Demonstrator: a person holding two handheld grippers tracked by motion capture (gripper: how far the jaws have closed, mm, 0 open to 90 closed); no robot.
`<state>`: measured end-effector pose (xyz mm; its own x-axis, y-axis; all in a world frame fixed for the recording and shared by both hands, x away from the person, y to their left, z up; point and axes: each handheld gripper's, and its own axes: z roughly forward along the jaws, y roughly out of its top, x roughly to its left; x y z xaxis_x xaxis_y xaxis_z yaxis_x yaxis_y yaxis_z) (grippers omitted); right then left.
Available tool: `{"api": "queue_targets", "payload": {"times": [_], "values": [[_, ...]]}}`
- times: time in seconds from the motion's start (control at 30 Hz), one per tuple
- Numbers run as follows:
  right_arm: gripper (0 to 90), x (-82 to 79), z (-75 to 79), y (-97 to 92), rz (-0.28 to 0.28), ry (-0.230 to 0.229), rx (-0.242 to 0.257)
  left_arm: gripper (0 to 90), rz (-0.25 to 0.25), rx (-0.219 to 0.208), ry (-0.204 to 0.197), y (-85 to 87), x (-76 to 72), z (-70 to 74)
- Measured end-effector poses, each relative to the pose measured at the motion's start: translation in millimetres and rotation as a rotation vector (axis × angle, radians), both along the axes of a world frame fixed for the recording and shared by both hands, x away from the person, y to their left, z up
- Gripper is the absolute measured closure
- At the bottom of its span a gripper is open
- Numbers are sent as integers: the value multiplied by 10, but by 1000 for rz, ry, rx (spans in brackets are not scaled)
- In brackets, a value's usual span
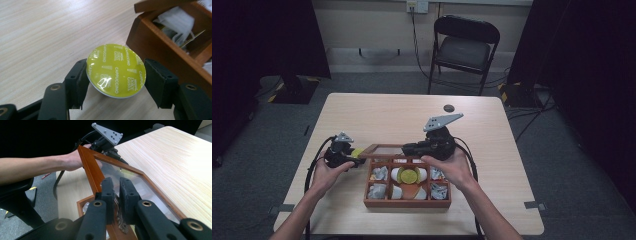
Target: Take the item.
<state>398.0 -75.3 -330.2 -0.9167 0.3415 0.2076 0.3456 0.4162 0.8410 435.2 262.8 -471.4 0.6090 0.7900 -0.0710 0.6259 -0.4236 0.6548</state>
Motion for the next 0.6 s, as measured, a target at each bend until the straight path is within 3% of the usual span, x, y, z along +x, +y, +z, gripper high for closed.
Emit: {"api": "queue_targets", "payload": {"times": [0.27,0.33,0.6], "values": [[823,-4,-4,0,2,-2,-1,387,6,8,-19,-39,-8,-42],[823,-4,-4,0,1,-2,-1,386,20,-15,-18,-29,-4,-61],[823,-5,-2,1,0,-3,-1,343,34,-37,0,16,15,-58]]}}
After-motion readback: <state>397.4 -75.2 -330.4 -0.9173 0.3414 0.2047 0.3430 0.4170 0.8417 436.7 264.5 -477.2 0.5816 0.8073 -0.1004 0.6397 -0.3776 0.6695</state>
